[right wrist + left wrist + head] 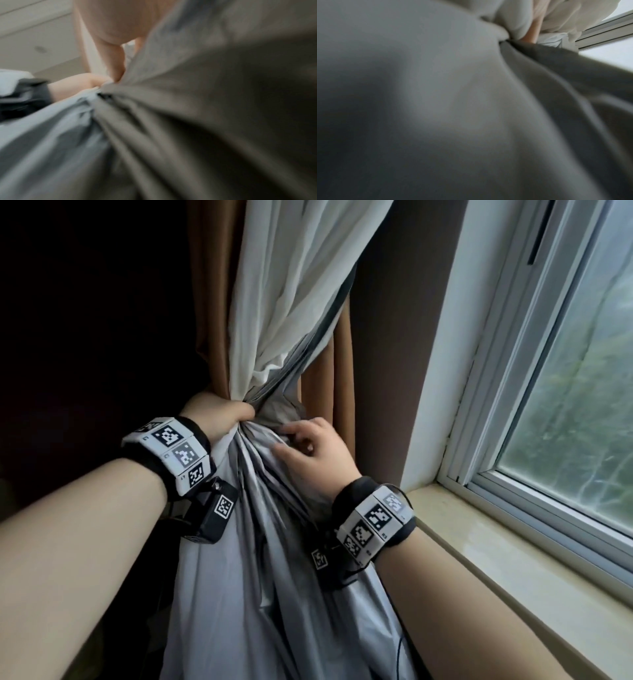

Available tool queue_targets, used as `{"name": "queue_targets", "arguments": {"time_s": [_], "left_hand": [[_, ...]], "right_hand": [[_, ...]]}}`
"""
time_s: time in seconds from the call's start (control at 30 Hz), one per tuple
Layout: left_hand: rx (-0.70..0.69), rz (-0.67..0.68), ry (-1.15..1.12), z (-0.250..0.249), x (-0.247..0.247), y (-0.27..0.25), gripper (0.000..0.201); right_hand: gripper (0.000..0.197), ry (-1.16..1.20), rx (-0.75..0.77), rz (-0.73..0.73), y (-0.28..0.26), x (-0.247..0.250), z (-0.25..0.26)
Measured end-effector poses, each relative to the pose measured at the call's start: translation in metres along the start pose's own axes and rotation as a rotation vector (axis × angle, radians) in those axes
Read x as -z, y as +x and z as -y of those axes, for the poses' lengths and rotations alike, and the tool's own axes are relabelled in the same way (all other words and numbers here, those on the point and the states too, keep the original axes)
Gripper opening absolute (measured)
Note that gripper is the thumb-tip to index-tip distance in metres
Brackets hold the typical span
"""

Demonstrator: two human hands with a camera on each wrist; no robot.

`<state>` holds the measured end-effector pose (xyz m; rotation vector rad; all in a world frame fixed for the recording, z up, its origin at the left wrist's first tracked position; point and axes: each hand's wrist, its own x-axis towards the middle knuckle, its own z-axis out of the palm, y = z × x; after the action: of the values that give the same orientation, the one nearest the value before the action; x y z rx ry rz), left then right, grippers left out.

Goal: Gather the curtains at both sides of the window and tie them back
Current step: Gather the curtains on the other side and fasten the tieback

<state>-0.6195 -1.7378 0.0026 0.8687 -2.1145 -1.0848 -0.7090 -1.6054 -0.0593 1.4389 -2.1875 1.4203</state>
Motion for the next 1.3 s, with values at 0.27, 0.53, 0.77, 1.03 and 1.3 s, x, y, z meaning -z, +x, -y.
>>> {"name": "queue_targets", "arguments": {"time_s": [0.27, 0.53, 0.77, 1.03, 1.3], "left_hand": [[-0.142, 0.031, 0.026, 0.004, -0.06, -0.013, 0.063], [-0.393, 0.327, -0.214, 0.002, -0.111, -0.057, 0.087], [-0.469, 0.615, -0.402, 0.003, -0.133, -0.062, 0.093], [-0.415, 0.731, -0.441, -0.003, -0.135, -0.061, 0.082], [-0.304, 0.876, -0.468, -0.004, -0.112, -0.04, 0.067]], "right_hand": [[0.122, 0.289, -0.371, 0.085, 0.03, 0.027, 0.006], [0.086, 0.328, -0.541, -0.145, 0.018, 0.059, -0.001], [0.068, 0.406, -0.585, -0.415, 0.005, 0.086, -0.018], [0.08, 0.226, -0.479, -0.526, -0.016, 0.088, -0.015], [0.076, 0.092, -0.526, -0.468, -0.015, 0.089, -0.015]]}}
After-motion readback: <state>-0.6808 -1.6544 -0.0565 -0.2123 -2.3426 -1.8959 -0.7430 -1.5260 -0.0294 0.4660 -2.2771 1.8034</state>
